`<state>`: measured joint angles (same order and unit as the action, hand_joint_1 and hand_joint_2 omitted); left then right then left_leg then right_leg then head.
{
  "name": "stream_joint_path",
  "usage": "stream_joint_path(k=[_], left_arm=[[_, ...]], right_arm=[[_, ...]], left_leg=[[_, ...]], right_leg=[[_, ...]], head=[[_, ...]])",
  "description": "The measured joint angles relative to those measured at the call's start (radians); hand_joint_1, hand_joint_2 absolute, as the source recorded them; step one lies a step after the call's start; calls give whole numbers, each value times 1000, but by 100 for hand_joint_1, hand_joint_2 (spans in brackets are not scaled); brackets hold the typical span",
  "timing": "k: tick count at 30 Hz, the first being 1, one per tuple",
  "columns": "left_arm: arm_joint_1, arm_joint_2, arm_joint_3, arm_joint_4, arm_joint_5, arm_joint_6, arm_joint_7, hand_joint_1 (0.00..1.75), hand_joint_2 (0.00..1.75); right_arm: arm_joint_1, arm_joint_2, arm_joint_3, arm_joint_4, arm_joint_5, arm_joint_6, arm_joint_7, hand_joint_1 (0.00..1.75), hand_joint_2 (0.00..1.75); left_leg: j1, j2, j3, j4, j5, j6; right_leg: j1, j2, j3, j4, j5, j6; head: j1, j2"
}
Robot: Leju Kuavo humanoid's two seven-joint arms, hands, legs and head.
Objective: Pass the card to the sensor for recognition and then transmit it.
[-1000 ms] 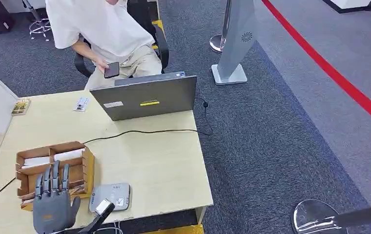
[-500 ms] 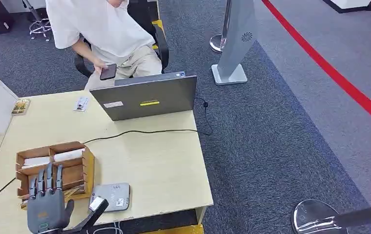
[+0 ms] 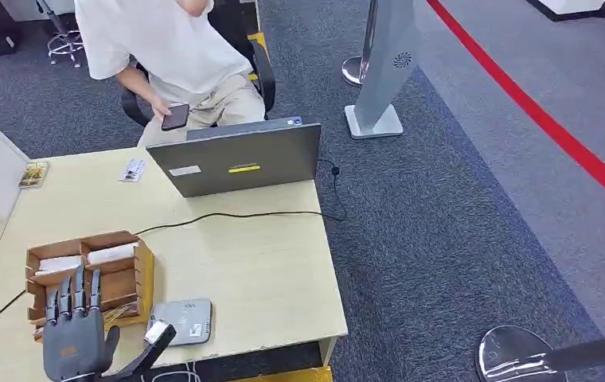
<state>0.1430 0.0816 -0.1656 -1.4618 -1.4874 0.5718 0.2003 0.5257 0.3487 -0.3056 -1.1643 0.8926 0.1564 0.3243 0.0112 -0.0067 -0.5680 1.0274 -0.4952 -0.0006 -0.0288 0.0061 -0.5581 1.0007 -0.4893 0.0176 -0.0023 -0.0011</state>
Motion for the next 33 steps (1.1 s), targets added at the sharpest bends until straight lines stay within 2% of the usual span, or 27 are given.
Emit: stream_joint_path(k=[2,3,33], left_arm=[[0,0,0,0,0,0,0,3,175],[0,0,0,0,0,0,0,175,175],[0,9,0,6,40,15,-33,175,175]], right_arm=[[-1,0,-1,2,8,0,-2,0,175],[-1,0,-1,2,8,0,-2,0,175],[-2,0,-7,4,11,12,-10,0,175]], left_leg=[[0,0,0,0,0,0],[0,0,0,0,0,0],[0,0,0,0,0,0]], right_leg=[[0,0,0,0,0,0],[0,0,0,0,0,0],[0,0,0,0,0,0]], head=[[0,0],[0,0],[0,0]])
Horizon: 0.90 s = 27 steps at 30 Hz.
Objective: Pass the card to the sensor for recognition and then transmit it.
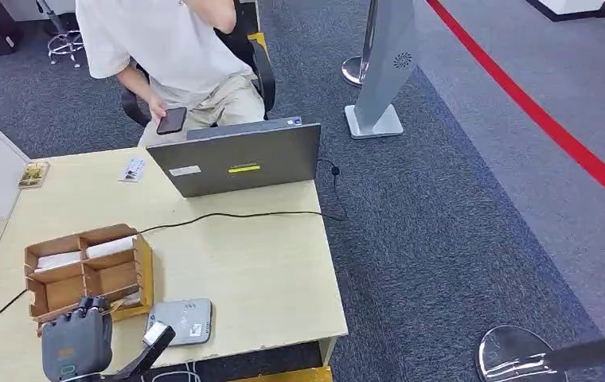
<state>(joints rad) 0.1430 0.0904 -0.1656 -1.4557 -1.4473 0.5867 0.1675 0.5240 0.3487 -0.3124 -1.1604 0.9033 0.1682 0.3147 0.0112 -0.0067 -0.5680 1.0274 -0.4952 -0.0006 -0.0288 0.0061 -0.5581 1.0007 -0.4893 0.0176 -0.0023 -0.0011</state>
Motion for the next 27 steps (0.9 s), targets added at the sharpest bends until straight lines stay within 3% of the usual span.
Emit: stream_joint_path(k=[2,5,11,14,18,22,27], left_arm=[[0,0,0,0,-4,-9,0,175,175],[0,0,-1,-25,-19,-89,16,175,175],[11,52,-84,-211,-22,-402,81,175,175],[17,99,-154,-327,-21,-498,96,175,175],[13,156,-226,-454,-18,-546,97,175,175],[3,190,-266,-521,-14,-550,96,175,175],[-54,268,-328,-636,29,-577,93,175,175]], right_arm=[[0,0,0,0,0,-1,0,0,175],[-1,0,0,0,-2,-7,4,0,175],[0,0,0,0,-19,-16,27,0,175],[2,0,2,-4,-32,-18,38,0,175],[5,0,8,-9,-44,-29,43,0,175],[8,0,11,-12,-52,-32,46,0,175],[25,0,32,-32,-78,-40,62,0,175]], left_leg=[[0,0,0,0,0,0],[0,0,0,0,0,0],[0,0,0,0,0,0],[0,0,0,0,0,0],[0,0,0,0,0,0],[0,0,0,0,0,0],[0,0,0,0,0,0]], right_leg=[[0,0,0,0,0,0],[0,0,0,0,0,0],[0,0,0,0,0,0],[0,0,-1,0,0,0],[0,0,-1,0,0,0],[0,0,-1,0,0,0],[0,0,0,0,0,0]], head=[[0,0],[0,0],[0,0],[0,0],[0,0],[0,0],[0,0]])
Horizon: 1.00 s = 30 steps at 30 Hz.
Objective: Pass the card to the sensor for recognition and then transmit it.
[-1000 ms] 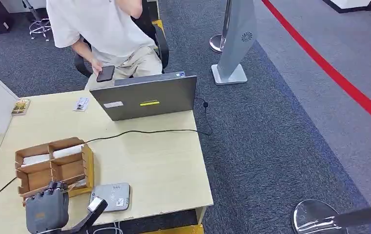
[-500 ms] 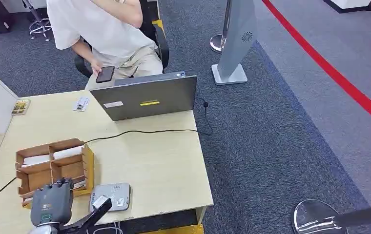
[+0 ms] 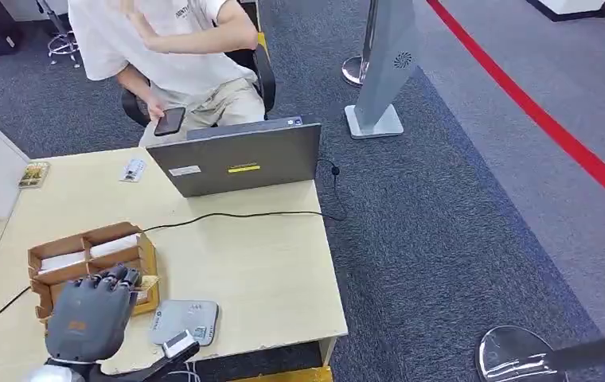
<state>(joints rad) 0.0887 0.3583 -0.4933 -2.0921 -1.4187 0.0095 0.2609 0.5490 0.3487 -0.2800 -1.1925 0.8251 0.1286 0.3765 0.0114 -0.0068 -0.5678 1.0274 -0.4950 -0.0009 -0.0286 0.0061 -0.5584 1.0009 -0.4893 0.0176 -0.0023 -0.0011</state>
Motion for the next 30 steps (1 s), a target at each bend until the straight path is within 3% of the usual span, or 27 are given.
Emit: stream_joint_path(k=[5,8,10,12,15,19,22,26,30], left_arm=[[-47,49,-31,-71,31,-19,6,175,175],[-121,73,-38,-107,68,-26,32,175,175],[-192,70,-38,-116,50,-37,66,175,175],[-253,55,-21,-110,-25,1,96,175,175],[-319,37,38,-33,-108,98,84,175,175],[-376,19,111,89,-143,153,72,175,175],[-387,7,141,144,-143,160,70,175,175],[-411,6,149,218,-143,148,131,175,175],[-421,5,150,291,-143,148,154,175,175]], right_arm=[[11,0,12,-14,-1,-3,6,0,175],[12,0,21,-18,-9,-3,19,0,175],[13,0,27,-18,-2,-4,22,0,175],[12,0,30,-17,37,1,4,0,175],[0,0,27,-4,83,17,-34,0,175],[-21,0,13,15,109,33,-52,0,175],[-26,0,6,23,111,42,-55,0,175],[-33,0,-5,32,115,50,-55,0,175],[-38,0,-10,36,115,60,-56,0,175]], left_leg=[[0,0,0,0,0,0],[0,0,0,0,0,0],[0,0,0,0,0,0],[0,0,0,0,0,0],[0,1,2,0,1,0],[0,1,2,0,1,-1],[0,1,2,0,1,-1],[0,1,1,0,1,-1],[0,1,1,0,1,-1]], right_leg=[[0,0,0,0,0,0],[0,0,0,0,0,0],[0,-1,0,0,0,0],[0,0,1,0,1,0],[0,1,1,0,2,-1],[0,1,1,0,2,-2],[0,1,0,0,2,-2],[0,1,0,0,2,-1],[0,1,0,0,2,-1]], head=[[0,0],[0,0],[0,0],[0,0],[0,0],[0,0],[0,0],[0,0],[0,0]])
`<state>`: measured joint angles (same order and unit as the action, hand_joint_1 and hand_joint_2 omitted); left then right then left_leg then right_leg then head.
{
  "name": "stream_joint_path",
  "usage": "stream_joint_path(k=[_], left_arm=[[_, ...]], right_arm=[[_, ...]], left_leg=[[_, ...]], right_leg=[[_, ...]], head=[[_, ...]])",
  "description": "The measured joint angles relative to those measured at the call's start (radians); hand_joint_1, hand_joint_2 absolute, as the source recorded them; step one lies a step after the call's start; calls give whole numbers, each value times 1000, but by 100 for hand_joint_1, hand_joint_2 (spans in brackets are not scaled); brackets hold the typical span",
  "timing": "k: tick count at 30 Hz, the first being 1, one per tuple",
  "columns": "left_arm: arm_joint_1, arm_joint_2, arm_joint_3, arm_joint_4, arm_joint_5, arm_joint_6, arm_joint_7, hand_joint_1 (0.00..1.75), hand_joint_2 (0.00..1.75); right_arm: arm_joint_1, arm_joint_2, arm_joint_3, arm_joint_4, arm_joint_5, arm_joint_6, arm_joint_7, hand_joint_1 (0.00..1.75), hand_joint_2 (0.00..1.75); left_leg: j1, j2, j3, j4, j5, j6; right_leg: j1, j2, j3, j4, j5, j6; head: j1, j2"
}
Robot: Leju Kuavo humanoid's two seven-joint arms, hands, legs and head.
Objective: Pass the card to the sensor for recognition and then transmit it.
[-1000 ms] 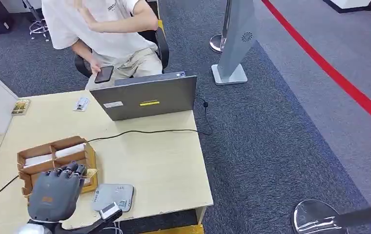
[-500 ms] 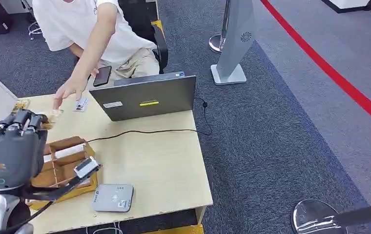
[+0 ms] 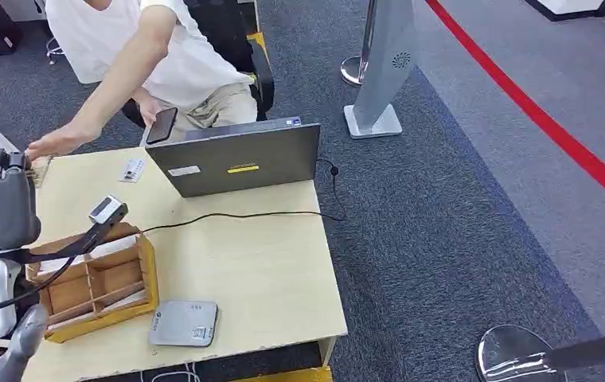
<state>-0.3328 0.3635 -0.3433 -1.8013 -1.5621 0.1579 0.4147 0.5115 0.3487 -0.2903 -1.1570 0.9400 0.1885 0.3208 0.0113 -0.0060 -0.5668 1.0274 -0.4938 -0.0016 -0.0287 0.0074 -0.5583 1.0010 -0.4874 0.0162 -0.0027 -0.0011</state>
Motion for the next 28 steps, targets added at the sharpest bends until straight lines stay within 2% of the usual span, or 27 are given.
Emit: stream_joint_path(k=[11,12,15,18,23,28], left_arm=[[-1,-9,4,61,0,-5,0,175,175],[-1,-11,6,63,0,-15,-9,0,175],[0,-24,25,65,0,-34,-38,0,175],[2,-33,40,65,0,-21,-60,0,175],[20,-44,70,65,1,-16,-67,0,175],[67,-30,143,89,6,-16,-64,0,175]], right_arm=[[0,0,-3,0,-1,2,1,0,175],[0,0,-3,-1,-2,2,5,0,175],[0,0,-3,-1,-6,3,14,0,175],[0,0,-5,-2,-6,4,14,0,175],[1,0,-8,-2,-6,6,14,0,175],[5,0,-9,-10,-10,17,29,0,175]], left_leg=[[0,1,0,0,0,0],[0,1,0,0,0,0],[0,0,-1,0,0,0],[0,0,-1,0,0,0],[0,0,-1,0,0,0],[0,1,-1,0,0,0]], right_leg=[[0,1,-1,0,0,0],[0,1,-1,0,0,0],[0,1,-1,0,0,0],[0,1,-1,0,0,0],[0,1,0,0,0,0],[0,1,-1,0,0,0]], head=[[0,0],[0,0],[0,0],[0,0],[0,0],[0,0]])
